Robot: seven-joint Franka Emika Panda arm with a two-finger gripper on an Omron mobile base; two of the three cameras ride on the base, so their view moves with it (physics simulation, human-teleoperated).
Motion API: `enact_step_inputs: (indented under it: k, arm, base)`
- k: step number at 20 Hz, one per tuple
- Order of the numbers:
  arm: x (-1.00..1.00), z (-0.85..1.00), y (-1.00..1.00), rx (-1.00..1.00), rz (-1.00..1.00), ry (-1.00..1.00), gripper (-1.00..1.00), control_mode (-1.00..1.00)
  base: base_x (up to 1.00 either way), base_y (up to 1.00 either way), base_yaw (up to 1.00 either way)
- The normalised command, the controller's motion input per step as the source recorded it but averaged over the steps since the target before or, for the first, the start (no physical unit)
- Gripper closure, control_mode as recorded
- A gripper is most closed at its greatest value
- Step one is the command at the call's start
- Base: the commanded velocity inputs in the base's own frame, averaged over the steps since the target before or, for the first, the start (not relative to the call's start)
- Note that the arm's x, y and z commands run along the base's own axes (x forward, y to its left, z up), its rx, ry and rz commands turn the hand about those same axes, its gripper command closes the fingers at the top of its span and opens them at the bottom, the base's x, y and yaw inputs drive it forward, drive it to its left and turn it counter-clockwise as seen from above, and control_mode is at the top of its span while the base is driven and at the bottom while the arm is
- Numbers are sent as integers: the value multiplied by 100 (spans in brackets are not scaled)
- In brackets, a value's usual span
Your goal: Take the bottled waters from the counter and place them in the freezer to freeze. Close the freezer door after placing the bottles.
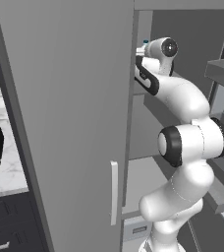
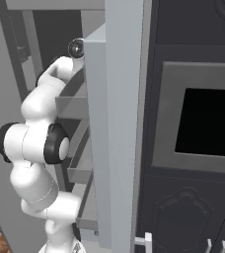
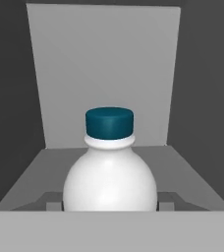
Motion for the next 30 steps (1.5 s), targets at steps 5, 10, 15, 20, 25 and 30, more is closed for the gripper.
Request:
enact_step_inputs:
  k: [5,10,15,20,25,30]
  arm:
    - [0,0,0,0,0,0,-100,-100]
    - [0,0,0,0,0,0,-100,-100]
    - [-2,4,15,-2,-6,0,-100,-100]
    - [-16,12,8,-5,-15,-2,-100,-100]
    - [-19,13,17,-5,-17,-1,-100,-100]
    - [-34,1,40,0,-5,-3,-100,-100]
  base:
    - [0,0,0]
    - [0,0,0]
    - [0,0,0]
    - [0,0,0]
    - [0,0,0]
    - [0,0,0]
